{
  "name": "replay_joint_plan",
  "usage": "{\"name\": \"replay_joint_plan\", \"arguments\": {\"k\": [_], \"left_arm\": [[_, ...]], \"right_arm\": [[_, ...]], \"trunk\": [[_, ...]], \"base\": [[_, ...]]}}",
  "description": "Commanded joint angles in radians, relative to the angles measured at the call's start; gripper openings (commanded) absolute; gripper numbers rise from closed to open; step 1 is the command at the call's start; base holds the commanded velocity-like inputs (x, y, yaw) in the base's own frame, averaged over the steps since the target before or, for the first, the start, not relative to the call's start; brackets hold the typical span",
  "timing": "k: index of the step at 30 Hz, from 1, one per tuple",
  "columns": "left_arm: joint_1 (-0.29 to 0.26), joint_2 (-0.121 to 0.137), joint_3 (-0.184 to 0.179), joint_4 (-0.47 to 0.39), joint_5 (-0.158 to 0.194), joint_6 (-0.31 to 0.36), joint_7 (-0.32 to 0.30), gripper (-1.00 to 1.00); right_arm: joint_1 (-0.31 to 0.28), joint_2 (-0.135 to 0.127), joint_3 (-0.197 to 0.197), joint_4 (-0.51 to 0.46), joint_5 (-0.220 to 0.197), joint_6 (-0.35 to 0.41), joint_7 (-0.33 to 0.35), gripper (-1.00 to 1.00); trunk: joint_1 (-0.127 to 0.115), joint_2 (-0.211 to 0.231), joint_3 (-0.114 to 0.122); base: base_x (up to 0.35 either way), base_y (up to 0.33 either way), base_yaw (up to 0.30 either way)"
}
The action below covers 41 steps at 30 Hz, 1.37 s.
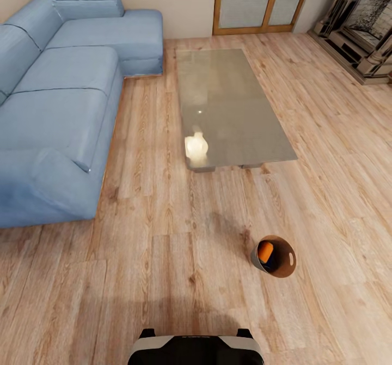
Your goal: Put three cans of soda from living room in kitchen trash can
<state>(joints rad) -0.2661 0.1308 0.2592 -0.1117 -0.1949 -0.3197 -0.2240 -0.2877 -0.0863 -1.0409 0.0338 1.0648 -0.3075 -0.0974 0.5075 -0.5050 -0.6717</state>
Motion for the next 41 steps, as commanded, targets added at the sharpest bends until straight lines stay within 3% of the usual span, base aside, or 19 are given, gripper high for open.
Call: {"name": "replay_joint_plan", "arguments": {"k": [1, 13, 41], "left_arm": [[0.0, 0.0, 0.0, 0.0, 0.0, 0.0, 0.0, 1.0], [0.002, -0.003, 0.0, 0.042, 0.0, 0.001, 0.0, 1.0], [0.002, -0.003, 0.0, 0.05, 0.0, 0.001, 0.0, 1.0]], "right_arm": [[0.0, 0.0, 0.0, 0.001, 0.0, 0.0, 0.0, 1.0], [0.004, 0.001, 0.001, 0.006, 0.0, 0.001, 0.001, 1.0], [0.004, 0.002, 0.0, 0.006, 0.0, 0.001, 0.001, 1.0]], "trunk": [[0.0, 0.0, 0.0], [0.0, 0.0, 0.0], [0.0, 0.0, 0.0]], "base": [[0.0, 0.0, 0.0], [0.0, 0.0, 0.0], [0.0, 0.0, 0.0]]}}
